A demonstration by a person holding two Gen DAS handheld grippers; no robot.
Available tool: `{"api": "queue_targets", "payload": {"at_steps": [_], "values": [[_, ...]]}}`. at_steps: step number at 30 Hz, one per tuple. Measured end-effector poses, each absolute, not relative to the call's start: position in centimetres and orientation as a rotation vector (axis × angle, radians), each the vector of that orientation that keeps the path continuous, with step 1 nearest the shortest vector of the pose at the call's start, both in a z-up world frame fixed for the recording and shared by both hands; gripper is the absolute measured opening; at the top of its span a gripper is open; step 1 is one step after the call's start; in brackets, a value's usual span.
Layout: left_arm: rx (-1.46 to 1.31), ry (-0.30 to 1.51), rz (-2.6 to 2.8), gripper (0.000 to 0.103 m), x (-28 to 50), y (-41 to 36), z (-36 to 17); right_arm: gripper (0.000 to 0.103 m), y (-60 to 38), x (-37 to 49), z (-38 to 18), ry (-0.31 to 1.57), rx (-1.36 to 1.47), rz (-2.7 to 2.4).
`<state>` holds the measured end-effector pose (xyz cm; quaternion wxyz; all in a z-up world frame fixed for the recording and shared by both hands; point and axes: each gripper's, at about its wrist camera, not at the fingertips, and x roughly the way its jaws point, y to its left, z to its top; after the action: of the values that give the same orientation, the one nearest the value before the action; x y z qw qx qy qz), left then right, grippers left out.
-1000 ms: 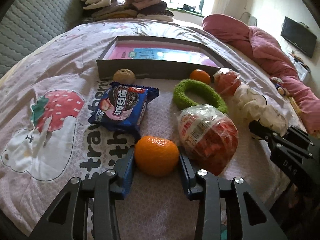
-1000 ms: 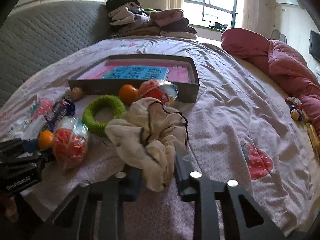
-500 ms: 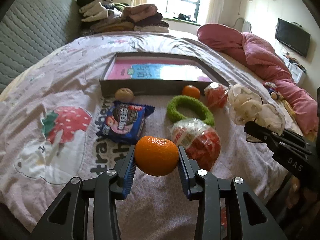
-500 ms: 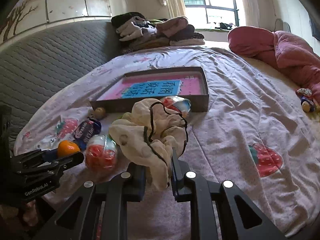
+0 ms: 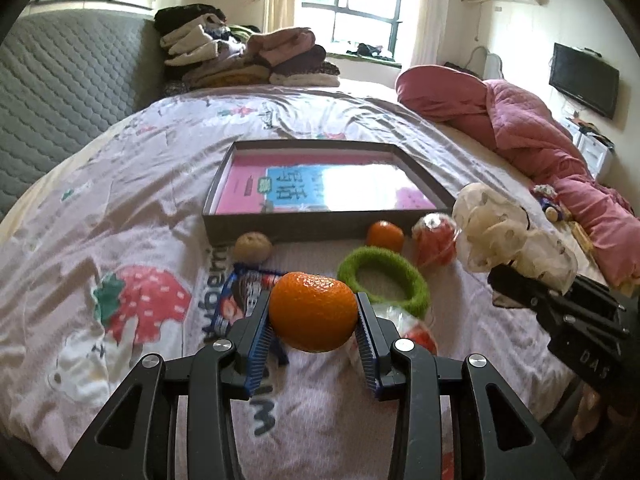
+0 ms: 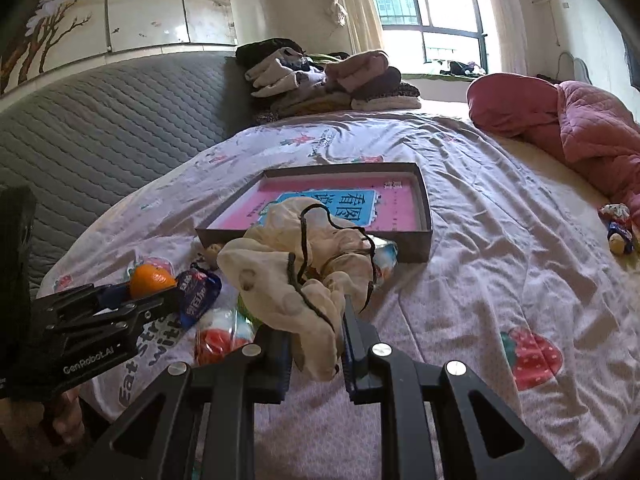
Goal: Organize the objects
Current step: 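Carry the orange with the left tool over the pink tray while the right tool carries the scrunchie there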
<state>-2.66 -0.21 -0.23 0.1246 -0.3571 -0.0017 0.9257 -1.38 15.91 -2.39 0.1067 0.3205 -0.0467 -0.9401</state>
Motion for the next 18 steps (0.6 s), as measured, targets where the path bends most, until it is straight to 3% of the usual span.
{"api": "queue_targets", "payload": {"at_steps": [18], "values": [[-0.978, 0.034, 2.723, 0.040, -7.7, 0.1, 2.1, 0.020, 16.6, -4.9, -0.3, -0.127, 0.889, -2.793]]}}
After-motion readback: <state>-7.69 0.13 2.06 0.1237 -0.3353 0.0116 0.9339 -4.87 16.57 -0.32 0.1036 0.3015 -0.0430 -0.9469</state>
